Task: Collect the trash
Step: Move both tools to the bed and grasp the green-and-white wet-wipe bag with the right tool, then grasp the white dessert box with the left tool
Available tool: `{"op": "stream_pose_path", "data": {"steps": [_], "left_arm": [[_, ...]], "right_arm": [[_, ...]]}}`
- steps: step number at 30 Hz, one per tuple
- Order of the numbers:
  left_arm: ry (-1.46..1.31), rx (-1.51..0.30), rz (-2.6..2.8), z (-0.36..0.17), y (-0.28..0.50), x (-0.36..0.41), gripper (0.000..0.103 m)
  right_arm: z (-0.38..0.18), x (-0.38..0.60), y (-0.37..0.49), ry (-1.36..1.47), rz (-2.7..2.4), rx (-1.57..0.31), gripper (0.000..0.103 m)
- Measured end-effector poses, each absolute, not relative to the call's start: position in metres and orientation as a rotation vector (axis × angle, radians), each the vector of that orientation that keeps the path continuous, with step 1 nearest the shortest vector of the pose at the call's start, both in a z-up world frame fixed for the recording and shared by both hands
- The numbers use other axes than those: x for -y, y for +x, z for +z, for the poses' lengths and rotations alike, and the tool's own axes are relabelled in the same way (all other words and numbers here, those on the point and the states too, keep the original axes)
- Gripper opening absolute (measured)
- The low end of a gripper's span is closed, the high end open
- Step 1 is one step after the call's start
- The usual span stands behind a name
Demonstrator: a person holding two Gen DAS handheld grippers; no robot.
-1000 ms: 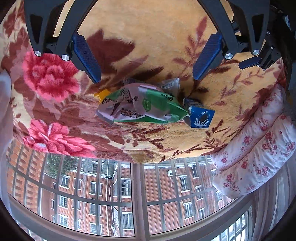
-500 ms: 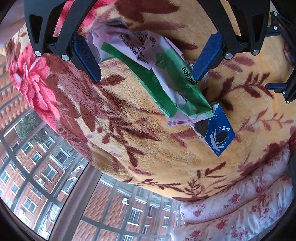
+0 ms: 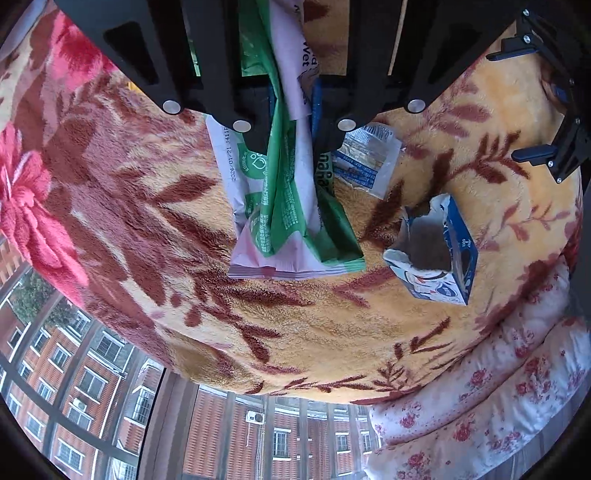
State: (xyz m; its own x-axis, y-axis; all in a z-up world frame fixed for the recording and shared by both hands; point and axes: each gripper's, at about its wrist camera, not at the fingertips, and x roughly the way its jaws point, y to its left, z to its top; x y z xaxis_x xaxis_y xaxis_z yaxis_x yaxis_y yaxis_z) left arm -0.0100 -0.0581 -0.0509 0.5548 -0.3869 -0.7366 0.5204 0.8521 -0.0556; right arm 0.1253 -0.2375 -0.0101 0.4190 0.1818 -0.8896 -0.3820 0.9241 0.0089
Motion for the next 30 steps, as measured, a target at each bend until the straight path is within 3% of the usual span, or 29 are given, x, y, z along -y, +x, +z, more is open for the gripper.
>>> {"op": "stream_pose_path", "data": {"steps": [14,22,30], "left_arm": [[0.124,-0.818,-0.474,-0.015,0.029,0.048,0.093],[0.184,-0.86,-0.493,-0.025,0.079,0.064,0.093],[0.264,-0.854,-0.466,-0.036,0.098,0.085,0.093]], "right_arm": [[0.044,0.264,-0.003,-0.013,0.176,-0.793,0.012],[0.05,0.251,-0.071,0.016,0.231,-0.735,0.013],[0.037,0.239,-0.083,0.019,0.251,-0.745,0.013]]}}
